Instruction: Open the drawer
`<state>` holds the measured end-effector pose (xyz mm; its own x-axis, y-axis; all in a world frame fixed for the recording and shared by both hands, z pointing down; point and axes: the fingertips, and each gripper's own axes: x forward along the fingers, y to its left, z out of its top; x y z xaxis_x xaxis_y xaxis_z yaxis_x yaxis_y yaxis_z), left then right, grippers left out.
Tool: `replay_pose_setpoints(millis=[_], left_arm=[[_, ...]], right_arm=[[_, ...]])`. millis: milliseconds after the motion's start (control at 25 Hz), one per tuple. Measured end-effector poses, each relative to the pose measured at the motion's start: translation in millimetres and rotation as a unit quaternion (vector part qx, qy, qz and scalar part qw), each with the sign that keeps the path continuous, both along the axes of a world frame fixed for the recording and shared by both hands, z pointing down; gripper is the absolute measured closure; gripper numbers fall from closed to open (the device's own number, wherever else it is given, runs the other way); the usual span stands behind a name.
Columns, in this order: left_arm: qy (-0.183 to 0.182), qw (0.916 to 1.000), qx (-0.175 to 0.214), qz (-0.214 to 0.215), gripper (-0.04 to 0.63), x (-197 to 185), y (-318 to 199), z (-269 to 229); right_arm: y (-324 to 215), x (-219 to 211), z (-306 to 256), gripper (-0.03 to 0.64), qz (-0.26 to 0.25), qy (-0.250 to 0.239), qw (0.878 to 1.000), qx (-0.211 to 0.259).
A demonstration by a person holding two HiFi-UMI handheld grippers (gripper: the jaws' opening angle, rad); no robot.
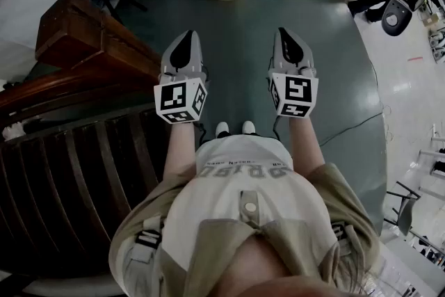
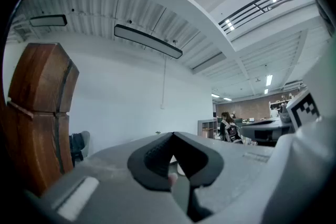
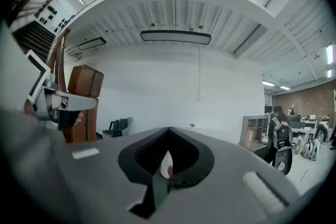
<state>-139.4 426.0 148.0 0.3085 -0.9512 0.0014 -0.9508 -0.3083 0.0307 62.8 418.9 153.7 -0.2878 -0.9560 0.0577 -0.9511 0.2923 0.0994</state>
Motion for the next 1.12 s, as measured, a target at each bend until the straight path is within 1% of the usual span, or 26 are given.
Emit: replay_pose_setpoints(millis=[360,600,680,800,880,920,960,1000,1080,1120], left_arm=[[0.001,1.0000,-0.005,0.000,0.589,5.0,-1.3,5.1],[0.003,1.0000,-0.008,0.001,0.589,5.4,-3.9,9.1],[0.004,0.9999,-0.010,0.001,0.589,5.5,-5.1,10.4],[0.008,0.9999,-0.009,-0.003,0.589,4.7,-8.1,11.0],[0.015,0.9998,-0.005,-0.010,0.589,3.3,-9.7,10.6],[0.020,0.9997,-0.004,-0.012,0.589,2.3,-10.6,10.3],[0.025,0.9996,-0.004,-0.012,0.544,1.9,-11.7,10.2],[0.029,0.9995,-0.006,-0.011,0.456,2.0,-13.3,10.1],[0.034,0.9994,-0.007,-0.008,0.380,3.9,-16.1,9.5],[0.034,0.9994,-0.006,-0.007,0.345,5.7,-17.2,9.1]], right_arm=[[-0.2,5.9,3.9,0.618,0.001,0.010,1.000,0.002],[-1.6,2.5,5.9,0.618,-0.002,0.014,1.000,0.001],[-3.3,2.7,6.1,0.618,-0.002,0.005,1.000,-0.001],[-8.3,10.0,5.0,0.614,0.006,-0.035,0.999,0.000],[-10.5,16.2,4.5,0.607,0.008,-0.051,0.999,0.002],[-11.1,17.7,3.9,0.546,0.004,-0.056,0.998,0.004],[-11.6,18.6,2.8,0.478,-0.001,-0.060,0.998,0.007],[-12.3,19.7,1.2,0.435,-0.004,-0.063,0.998,0.011],[-14.0,22.7,-1.9,0.359,-0.007,-0.065,0.998,0.021],[-14.9,24.6,-2.9,0.332,-0.007,-0.065,0.998,0.024]])
